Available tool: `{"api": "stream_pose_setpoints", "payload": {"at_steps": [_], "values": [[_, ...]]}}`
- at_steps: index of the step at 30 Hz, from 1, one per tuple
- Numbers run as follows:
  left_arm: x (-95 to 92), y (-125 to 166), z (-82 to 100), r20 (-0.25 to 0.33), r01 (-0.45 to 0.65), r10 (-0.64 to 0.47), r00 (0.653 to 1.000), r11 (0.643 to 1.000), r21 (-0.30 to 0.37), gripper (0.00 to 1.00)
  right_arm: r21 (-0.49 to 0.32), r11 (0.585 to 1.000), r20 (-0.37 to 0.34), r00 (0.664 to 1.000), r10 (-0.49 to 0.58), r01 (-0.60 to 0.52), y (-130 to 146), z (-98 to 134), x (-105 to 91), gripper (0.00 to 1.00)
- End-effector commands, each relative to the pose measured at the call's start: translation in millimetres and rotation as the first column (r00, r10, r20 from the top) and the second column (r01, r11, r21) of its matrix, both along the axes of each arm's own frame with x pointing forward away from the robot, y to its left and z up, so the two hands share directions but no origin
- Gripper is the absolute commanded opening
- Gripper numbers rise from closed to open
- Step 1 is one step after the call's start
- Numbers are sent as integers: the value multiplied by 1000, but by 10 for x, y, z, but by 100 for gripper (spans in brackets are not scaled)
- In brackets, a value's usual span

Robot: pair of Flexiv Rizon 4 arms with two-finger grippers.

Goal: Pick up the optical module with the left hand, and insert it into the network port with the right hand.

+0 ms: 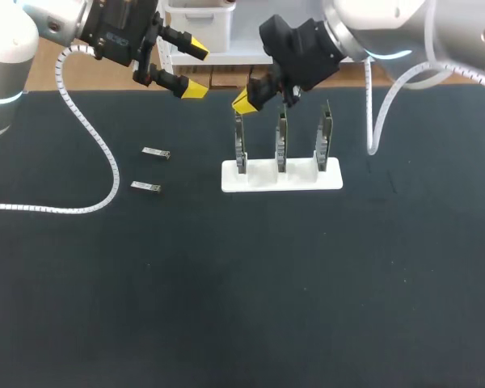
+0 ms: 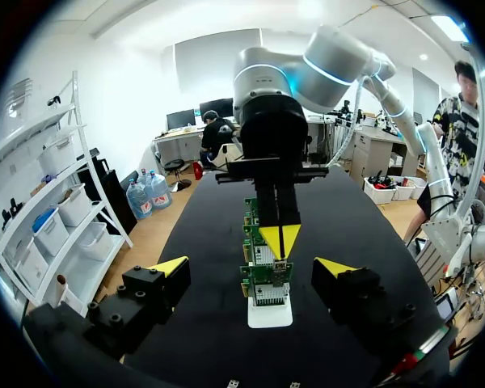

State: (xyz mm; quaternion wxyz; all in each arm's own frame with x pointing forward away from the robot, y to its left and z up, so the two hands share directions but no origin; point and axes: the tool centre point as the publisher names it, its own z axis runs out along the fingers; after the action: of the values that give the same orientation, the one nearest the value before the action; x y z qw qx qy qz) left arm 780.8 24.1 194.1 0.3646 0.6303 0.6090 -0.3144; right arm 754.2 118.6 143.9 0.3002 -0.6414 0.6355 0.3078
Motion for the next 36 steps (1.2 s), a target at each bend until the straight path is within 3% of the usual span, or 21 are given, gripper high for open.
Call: {"api": "stream_pose_setpoints", "payload": {"at_steps": [1,13,36], "values": [[1,-4,9,-2,-1,1,1000,1000,5,100,2,1000,-4,1000,0,0,-2,-35,4,0],[1,-4,9,-2,-1,1,1000,1000,5,100,-13,1000,45,999,18,-17,50,140,32,0],[1,-4,9,-2,-1,1,1000,1000,5,100,-1,1000,5,1000,4,-4,26,-12,17,0]]}}
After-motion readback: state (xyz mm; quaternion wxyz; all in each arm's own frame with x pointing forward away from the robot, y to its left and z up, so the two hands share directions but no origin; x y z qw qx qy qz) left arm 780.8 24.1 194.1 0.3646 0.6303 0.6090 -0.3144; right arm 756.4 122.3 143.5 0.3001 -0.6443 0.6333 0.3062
